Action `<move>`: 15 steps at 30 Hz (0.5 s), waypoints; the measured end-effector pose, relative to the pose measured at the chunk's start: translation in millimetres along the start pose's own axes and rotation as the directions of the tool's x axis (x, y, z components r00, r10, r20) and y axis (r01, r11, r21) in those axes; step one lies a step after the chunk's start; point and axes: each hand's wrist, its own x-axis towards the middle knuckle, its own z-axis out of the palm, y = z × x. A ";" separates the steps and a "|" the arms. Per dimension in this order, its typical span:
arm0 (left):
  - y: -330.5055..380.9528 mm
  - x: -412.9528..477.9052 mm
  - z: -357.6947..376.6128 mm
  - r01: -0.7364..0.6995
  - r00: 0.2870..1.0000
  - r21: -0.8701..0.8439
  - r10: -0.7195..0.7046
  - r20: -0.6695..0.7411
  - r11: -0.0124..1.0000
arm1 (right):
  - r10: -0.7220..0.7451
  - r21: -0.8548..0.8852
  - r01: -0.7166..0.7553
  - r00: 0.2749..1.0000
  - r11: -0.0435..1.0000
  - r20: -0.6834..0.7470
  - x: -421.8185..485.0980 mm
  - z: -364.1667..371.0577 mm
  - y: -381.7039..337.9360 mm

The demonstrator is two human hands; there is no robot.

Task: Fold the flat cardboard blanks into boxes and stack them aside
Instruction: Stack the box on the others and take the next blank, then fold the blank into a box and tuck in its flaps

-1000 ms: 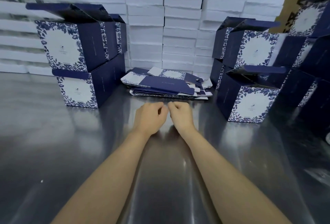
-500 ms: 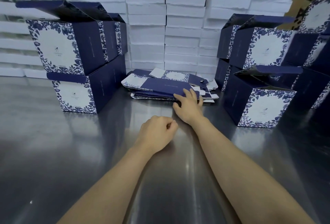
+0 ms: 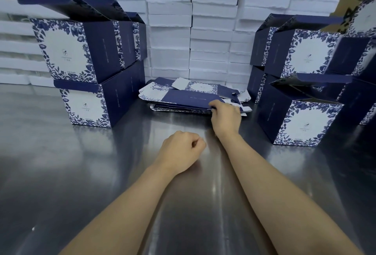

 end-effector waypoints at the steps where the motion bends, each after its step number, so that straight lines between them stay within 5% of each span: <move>1: 0.7 -0.7 -0.5 -0.012 1.000 0.006 0.012 0.005 1.000 | 0.027 0.018 -0.027 0.999 0.999 -0.044 -0.2 -2.5 0.2; 7: 2.5 -2.5 -3.7 -0.029 0.999 -0.044 0.030 0.021 0.999 | 0.126 0.219 -0.051 0.931 0.974 -0.342 -1.7 -14.1 3.7; 11: 0.4 -3.2 -1.1 -0.067 0.998 0.022 0.067 0.016 0.997 | 0.093 0.299 0.166 0.717 0.940 -0.691 10.3 -49.5 -1.1; 15: -3.6 1.3 -1.7 -0.043 0.999 -0.070 0.042 -0.009 0.997 | 0.199 0.416 0.246 0.602 0.875 -0.773 26.2 -105.2 -1.7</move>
